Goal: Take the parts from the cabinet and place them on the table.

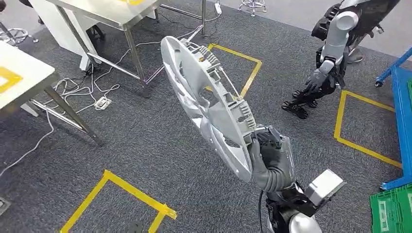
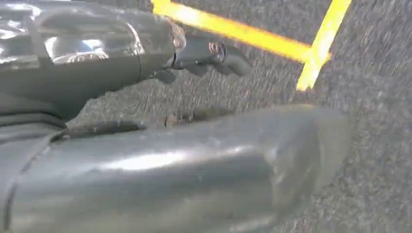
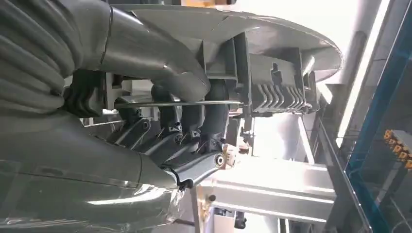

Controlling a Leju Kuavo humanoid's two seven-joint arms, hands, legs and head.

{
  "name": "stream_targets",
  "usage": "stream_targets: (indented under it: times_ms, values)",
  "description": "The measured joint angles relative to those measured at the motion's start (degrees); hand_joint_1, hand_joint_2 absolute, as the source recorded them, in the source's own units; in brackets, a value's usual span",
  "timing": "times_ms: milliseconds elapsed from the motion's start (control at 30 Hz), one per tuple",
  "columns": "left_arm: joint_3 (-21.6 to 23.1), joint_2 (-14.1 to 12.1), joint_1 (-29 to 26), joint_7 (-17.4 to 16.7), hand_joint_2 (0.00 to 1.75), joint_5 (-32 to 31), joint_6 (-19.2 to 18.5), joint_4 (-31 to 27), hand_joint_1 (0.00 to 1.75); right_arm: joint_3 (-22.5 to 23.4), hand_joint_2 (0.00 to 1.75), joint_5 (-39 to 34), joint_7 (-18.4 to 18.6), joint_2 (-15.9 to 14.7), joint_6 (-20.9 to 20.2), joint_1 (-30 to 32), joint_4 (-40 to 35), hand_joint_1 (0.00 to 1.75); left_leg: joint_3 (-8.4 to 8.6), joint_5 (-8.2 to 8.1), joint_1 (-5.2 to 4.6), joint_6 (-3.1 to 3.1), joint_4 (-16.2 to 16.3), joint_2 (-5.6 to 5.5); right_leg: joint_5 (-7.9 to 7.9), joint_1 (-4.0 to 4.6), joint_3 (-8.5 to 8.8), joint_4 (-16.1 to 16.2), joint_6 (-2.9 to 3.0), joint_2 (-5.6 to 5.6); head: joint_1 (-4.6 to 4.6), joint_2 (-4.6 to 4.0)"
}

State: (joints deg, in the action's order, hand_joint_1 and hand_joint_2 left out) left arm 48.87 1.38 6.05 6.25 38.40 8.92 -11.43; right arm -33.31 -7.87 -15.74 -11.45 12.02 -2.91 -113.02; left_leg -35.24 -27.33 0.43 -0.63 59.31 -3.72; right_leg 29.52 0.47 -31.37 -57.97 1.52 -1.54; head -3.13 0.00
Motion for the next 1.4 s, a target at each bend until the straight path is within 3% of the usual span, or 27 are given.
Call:
stream_targets:
  times_ms: [33,67,133,200,267,333,367,400,433,467,533,600,667,700,733,767,833,867,900,1033,1100,1167,1200,1233,1300,1367,1400]
  values:
    - [0.0,-0.04,0.03,0.0,0.0,0.0,0.0,0.02,0.0,0.0,1.75,-0.02,-0.02,0.02,0.04,0.01,0.0,1.75,-0.16,-0.48,-0.04,-0.16,0.21,0.73,-0.82,-0.69,0.37,1.21,0.05,0.69,0.02,0.0]
    - [0.0,-0.07,0.02,0.0,0.0,0.0,0.0,0.02,0.0,0.0,1.75,0.0,-0.02,0.04,0.07,0.01,0.0,1.75,-0.57,-1.51,-0.31,-0.47,0.98,3.1,-1.17,-0.51,0.64,1.88,0.16,0.95,0.46,0.0]
    - [0.02,-0.15,0.1,0.0,0.0,0.0,0.0,0.02,0.0,0.07,1.75,0.0,-0.04,0.07,0.09,-0.02,0.0,1.75,-3.59,-6.12,0.08,-0.94,8.01,3.69,-1.32,-0.44,0.54,2.0,0.31,1.63,1.31,0.0]
    - [0.02,-0.15,0.05,-0.04,0.0,0.0,0.0,0.04,0.0,0.07,1.75,-0.02,-0.04,0.04,0.09,0.11,0.09,1.75,-6.38,-8.54,0.24,-1.36,14.7,3.68,-1.27,-0.44,0.5,1.87,0.29,2.47,2.08,0.0]
    - [0.02,-0.18,0.05,-0.02,0.0,0.0,0.0,0.04,0.0,0.0,1.75,-0.02,-0.04,0.02,0.02,0.12,0.13,1.75,-5.26,-6.27,0.56,-1.78,13.09,3.86,-1.17,-0.51,0.4,1.58,0.15,3.12,2.65,0.0]
    - [0.02,-0.3,0.05,0.0,0.0,0.0,0.0,0.04,0.0,0.0,1.75,-0.02,-0.04,0.04,0.0,0.09,0.13,1.75,0.31,-1.28,0.86,-2.23,3.57,5.33,-0.59,-0.83,0.41,0.75,-0.63,3.59,3.08,0.0]
    - [0.02,-0.31,0.1,0.02,0.0,0.0,0.0,0.04,0.0,0.0,1.75,-0.02,-0.04,0.04,0.0,0.1,0.13,1.75,1.83,-2.17,0.61,-2.54,0.87,6.8,-0.23,-0.85,0.37,0.28,-1.08,3.79,3.28,0.0]
    - [0.02,-0.2,0.14,0.09,0.0,0.0,0.0,0.0,0.0,0.04,1.75,-0.02,-0.04,0.0,0.02,0.03,0.13,1.75,1.96,-2.12,0.49,-1.67,0.27,7.07,0.14,-0.47,0.05,-0.51,-1.47,3.86,3.92,0.0]
    - [0.02,-0.26,0.13,0.09,0.0,0.0,0.0,0.0,0.0,0.02,1.75,0.0,-0.04,0.02,0.02,0.03,0.09,1.75,1.77,-2.18,0.35,-0.89,0.59,6.61,0.06,-0.43,0.01,-0.35,-1.63,3.97,3.69,0.0]
    - [0.02,-0.26,0.03,0.09,0.0,0.0,0.0,0.02,0.0,0.02,1.75,-0.02,-0.04,0.0,0.0,0.08,0.04,1.75,1.57,-2.14,0.19,-0.59,0.63,6.48,0.0,-0.46,0.06,-0.32,-1.72,4.23,3.04,0.0]
    - [0.02,-0.31,0.04,0.09,0.0,0.0,0.0,0.02,0.0,0.0,1.75,0.0,-0.04,0.02,0.0,0.06,0.02,1.75,1.45,-1.77,0.31,0.31,0.44,5.63,0.27,-0.79,-0.01,-0.43,-2.18,4.57,3.0,0.0]
    - [0.02,-0.31,0.14,0.09,0.0,0.0,0.0,0.0,0.0,0.02,1.75,0.0,-0.04,0.0,0.0,0.06,0.02,1.75,1.33,-1.57,0.33,0.75,0.44,4.95,3.73,-1.0,-1.63,-4.71,-2.7,2.6,2.36,0.0]
    - [0.02,-0.33,0.14,0.11,0.0,0.0,0.0,0.0,0.0,0.0,1.75,0.0,-0.04,0.0,0.0,0.09,0.02,1.75,1.14,-1.45,0.12,0.99,0.45,4.24,8.29,-0.97,-5.78,-14.33,-2.82,2.09,1.62,0.0]
    - [0.02,-0.35,0.1,0.09,0.0,0.0,0.0,0.02,0.0,0.0,1.75,-0.02,-0.04,0.0,0.0,0.14,0.04,1.75,1.11,-1.43,-0.02,1.03,0.46,3.75,9.26,-0.96,-7.4,-17.86,-2.68,2.08,1.35,0.0]
    - [0.02,-0.37,0.09,0.09,0.0,0.0,0.0,0.02,0.0,0.0,1.75,-0.02,-0.04,0.0,0.0,0.22,0.07,1.75,1.15,-1.42,-0.17,1.05,0.46,3.35,8.81,-0.91,-7.8,-18.65,-2.44,2.04,1.16,0.0]
    - [0.02,-0.39,0.09,0.09,0.0,0.0,0.0,0.02,0.0,0.0,1.75,-0.02,-0.04,0.0,0.0,0.25,0.07,1.75,1.2,-1.39,-0.34,1.1,0.46,2.81,7.0,-0.81,-7.08,-16.87,-1.98,1.91,0.87,0.0]
    - [0.02,-0.33,0.11,0.09,0.0,-0.11,-0.02,0.0,0.0,0.0,1.75,-0.02,-0.04,0.0,0.0,0.21,0.02,1.75,1.3,-1.35,-0.56,1.13,0.45,1.87,1.74,-0.42,-3.46,-8.3,-0.79,1.32,0.37,0.0]
    - [0.02,-0.28,0.13,0.04,0.0,-0.2,-0.11,-0.02,0.0,0.0,1.75,-0.02,-0.04,0.0,0.0,0.2,0.02,1.75,1.29,-1.33,-0.53,1.16,0.43,1.5,-0.53,0.03,-1.32,-3.05,0.04,0.17,0.37,0.0]
    - [0.02,-0.06,0.16,-0.04,0.0,-0.22,-0.17,-0.02,0.0,0.02,1.75,-0.07,-0.04,0.0,0.0,0.19,0.0,1.75,0.98,-1.24,-0.78,1.03,0.58,1.16,-0.11,0.05,-0.61,-1.62,0.59,-0.73,0.55,0.0]
    - [0.04,0.09,0.02,-0.09,0.0,-0.33,-0.2,-0.02,0.0,0.0,1.75,-0.39,-0.09,0.0,-0.02,0.12,0.0,1.75,0.36,-0.43,-0.53,-0.27,0.09,0.06,-0.57,0.03,-0.31,0.35,0.46,0.38,0.0,0.0]
    - [0.04,-0.02,0.06,-0.07,0.0,-0.33,-0.17,0.0,0.0,0.04,1.75,-0.46,-0.2,0.07,-0.04,0.09,0.0,1.75,-0.91,-3.41,-0.57,-0.74,2.87,3.46,-1.26,-0.27,0.07,1.42,0.56,1.15,0.59,0.0]
    - [0.04,-0.09,0.07,-0.07,0.0,-0.33,-0.17,0.0,0.0,0.09,1.75,-0.5,-0.33,0.07,-0.04,0.13,0.02,1.75,-4.34,-7.58,-0.12,-1.32,10.87,3.71,-1.29,-0.29,0.03,1.37,0.6,1.89,1.42,0.0]
    - [0.04,-0.11,0.05,-0.07,0.0,-0.33,-0.2,0.02,0.0,0.09,1.75,-0.52,-0.33,0.09,-0.04,0.14,0.04,1.75,-6.1,-8.93,0.04,-1.65,14.74,3.69,-1.28,-0.29,0.02,1.35,0.6,2.33,1.73,0.0]
    - [0.04,-0.11,0.03,-0.04,0.0,-0.33,-0.2,0.02,0.0,0.09,1.75,-0.52,-0.33,0.09,-0.04,0.22,0.09,1.75,-6.83,-8.91,0.16,-1.89,16.41,3.71,-1.26,-0.31,0.01,1.29,0.58,2.68,1.99,0.0]
    - [0.04,-0.13,0.02,0.02,0.0,-0.35,-0.2,0.02,0.0,0.02,1.75,-0.52,-0.33,0.11,-0.15,0.25,0.09,1.75,-4.25,-5.06,0.45,-2.37,11.72,4.03,-1.05,-0.48,0.03,0.99,0.26,3.25,2.58,0.0]
    - [0.04,-0.24,0.04,0.11,0.0,-0.35,-0.2,0.02,0.0,0.02,1.75,-0.52,-0.33,0.13,-0.17,0.24,0.04,1.75,0.8,-0.81,0.7,-2.6,2.15,6.0,-0.48,-0.65,0.03,0.19,-0.48,3.55,3.15,0.0]
    - [0.04,-0.18,0.1,0.11,0.0,-0.37,-0.2,0.0,0.0,0.02,1.75,-0.52,-0.33,0.13,-0.17,0.25,0.04,1.75,1.33,-2.32,0.12,-2.53,1.21,7.7,-0.18,-0.26,-0.22,-0.18,-0.94,3.7,3.64,0.0]
